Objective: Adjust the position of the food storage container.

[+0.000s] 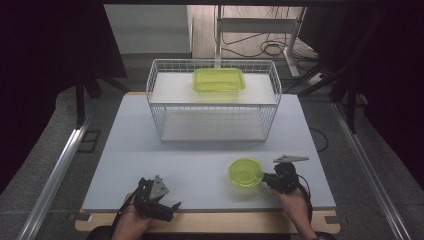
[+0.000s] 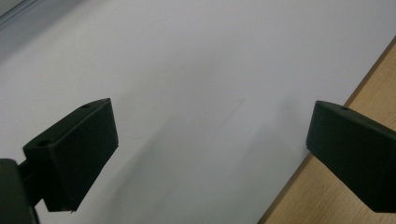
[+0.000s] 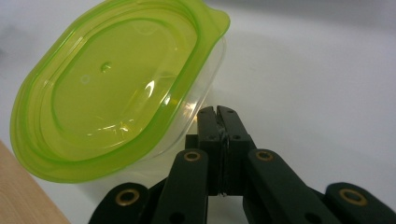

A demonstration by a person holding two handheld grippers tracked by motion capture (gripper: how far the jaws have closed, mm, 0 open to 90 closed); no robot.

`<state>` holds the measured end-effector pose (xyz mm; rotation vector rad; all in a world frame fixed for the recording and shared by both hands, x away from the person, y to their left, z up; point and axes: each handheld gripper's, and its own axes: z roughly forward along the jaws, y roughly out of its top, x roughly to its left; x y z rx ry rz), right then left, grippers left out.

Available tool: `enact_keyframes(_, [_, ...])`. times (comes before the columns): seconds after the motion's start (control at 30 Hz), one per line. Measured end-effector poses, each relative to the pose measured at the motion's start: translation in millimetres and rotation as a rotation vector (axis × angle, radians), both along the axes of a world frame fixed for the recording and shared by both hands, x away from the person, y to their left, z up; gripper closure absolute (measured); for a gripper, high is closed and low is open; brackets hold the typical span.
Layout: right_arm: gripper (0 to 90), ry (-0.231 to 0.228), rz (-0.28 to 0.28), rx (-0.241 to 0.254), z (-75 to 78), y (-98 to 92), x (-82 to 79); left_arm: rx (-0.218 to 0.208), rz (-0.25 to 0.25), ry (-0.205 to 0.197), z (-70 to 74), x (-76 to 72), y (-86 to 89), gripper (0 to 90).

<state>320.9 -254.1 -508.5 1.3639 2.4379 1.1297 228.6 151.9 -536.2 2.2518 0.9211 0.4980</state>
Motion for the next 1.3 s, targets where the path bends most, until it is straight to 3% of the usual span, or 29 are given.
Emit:
enact_keyframes(0.33, [88.2, 0.015, 0.080, 0.040, -4.5, 37.1, 7.2, 0.001, 0.000, 0.000, 0.2, -0.2, 0.4, 2.1])
enact_keyframes(0.73, [87.9, 0.025, 0.158, 0.045, -10.0, 72.2, 12.6, 0.002, -0.001, 0.001, 0.3, -0.4, 0.6, 2.1])
enact_keyframes(1.07, [84.0, -0.039, 0.130, -0.011, -0.1, 57.4, 12.3, -0.004, 0.002, 0.007, 0.8, -0.3, 1.1, 2.2])
enact_keyframes(1.3, [69.7, -0.128, 0.140, -0.049, 12.4, 44.0, 0.7, -0.047, 0.021, 0.036, 2.6, 0.4, 3.0, 3.0])
